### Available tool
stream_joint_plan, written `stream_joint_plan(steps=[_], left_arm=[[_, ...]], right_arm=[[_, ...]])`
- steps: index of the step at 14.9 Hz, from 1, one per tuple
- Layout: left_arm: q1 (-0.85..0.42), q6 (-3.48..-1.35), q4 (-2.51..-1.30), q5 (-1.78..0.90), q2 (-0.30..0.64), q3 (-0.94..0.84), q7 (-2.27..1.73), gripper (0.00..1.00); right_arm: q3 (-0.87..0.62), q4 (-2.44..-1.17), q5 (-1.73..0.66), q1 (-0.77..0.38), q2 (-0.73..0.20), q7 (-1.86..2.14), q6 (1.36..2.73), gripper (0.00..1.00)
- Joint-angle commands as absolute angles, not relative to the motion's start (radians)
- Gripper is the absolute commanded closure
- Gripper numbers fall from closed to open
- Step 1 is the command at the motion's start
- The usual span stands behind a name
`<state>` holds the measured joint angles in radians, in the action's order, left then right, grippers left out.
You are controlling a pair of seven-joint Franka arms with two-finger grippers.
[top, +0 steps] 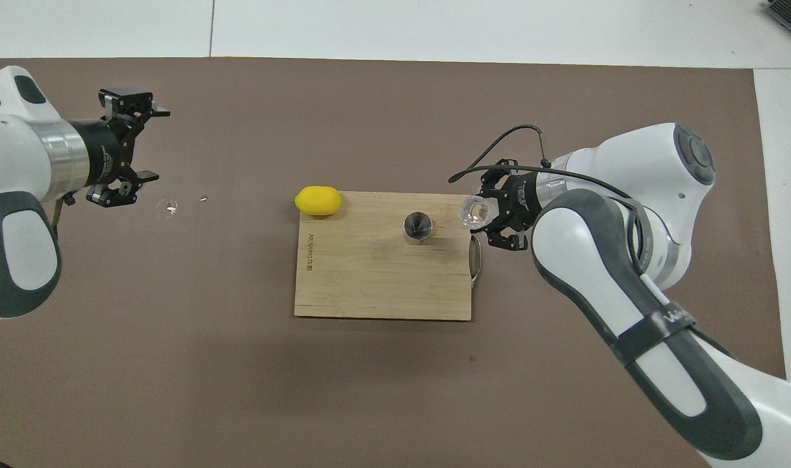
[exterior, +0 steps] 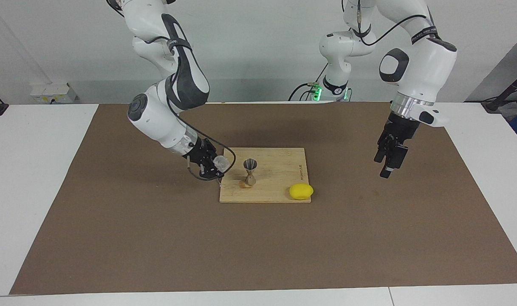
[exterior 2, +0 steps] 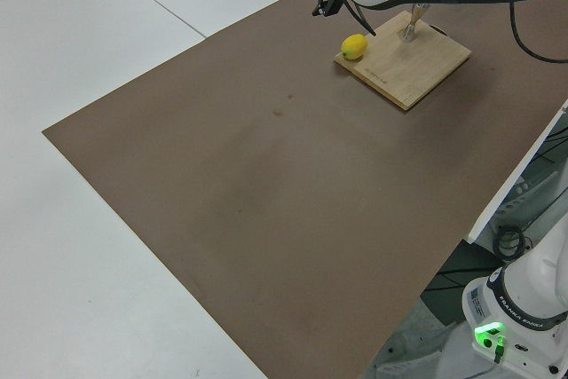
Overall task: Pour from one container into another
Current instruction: 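Lift the glass with the right gripper while the left gripper withdraws, then tilt the clear glass over the metal cup with the right gripper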
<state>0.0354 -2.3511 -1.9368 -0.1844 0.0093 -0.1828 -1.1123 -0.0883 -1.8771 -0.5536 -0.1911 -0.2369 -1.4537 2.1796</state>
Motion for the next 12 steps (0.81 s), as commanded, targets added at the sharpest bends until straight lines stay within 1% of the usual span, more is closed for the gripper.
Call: stream_joint_plan(steps=[1,4,6,7,9,10,12], left_arm=[[0.054,-2.2,-1.937,-0.082,-0.031,-0.187,-0.917,0.0],[0.092,-2.087,-1.931,-0.026,-0.052,-0.186,-0.573,0.0],[0.117,-2.037,-1.925,-0.025,-0.058,-0.178,-0.358,0.0],[0.118,-2.005,-1.924,-0.025,-0.06,-0.175,-0.25,0.0],[0.12,-1.935,-1.911,-0.015,-0.072,-0.173,-0.064,0.0],[0.121,-1.886,-1.884,0.012,-0.071,-0.167,0.012,0.0],[0.077,-1.781,-1.809,0.031,-0.052,-0.118,0.083,0.0]], right_arm=[[-0.089,-1.813,-0.49,-0.211,-0.265,-1.528,2.177,0.96],[-0.09,-1.775,-0.338,-0.265,-0.281,-1.647,2.178,0.97],[-0.092,-1.744,-0.307,-0.275,-0.291,-1.674,2.169,0.97],[-0.091,-1.741,-0.286,-0.302,-0.293,-1.674,2.169,0.97],[-0.091,-1.741,-0.243,-0.314,-0.295,-1.69,2.171,0.97],[-0.091,-1.741,-0.217,-0.318,-0.295,-1.697,2.171,0.97],[-0.092,-1.743,-0.164,-0.339,-0.295,-1.7,2.164,0.97]])
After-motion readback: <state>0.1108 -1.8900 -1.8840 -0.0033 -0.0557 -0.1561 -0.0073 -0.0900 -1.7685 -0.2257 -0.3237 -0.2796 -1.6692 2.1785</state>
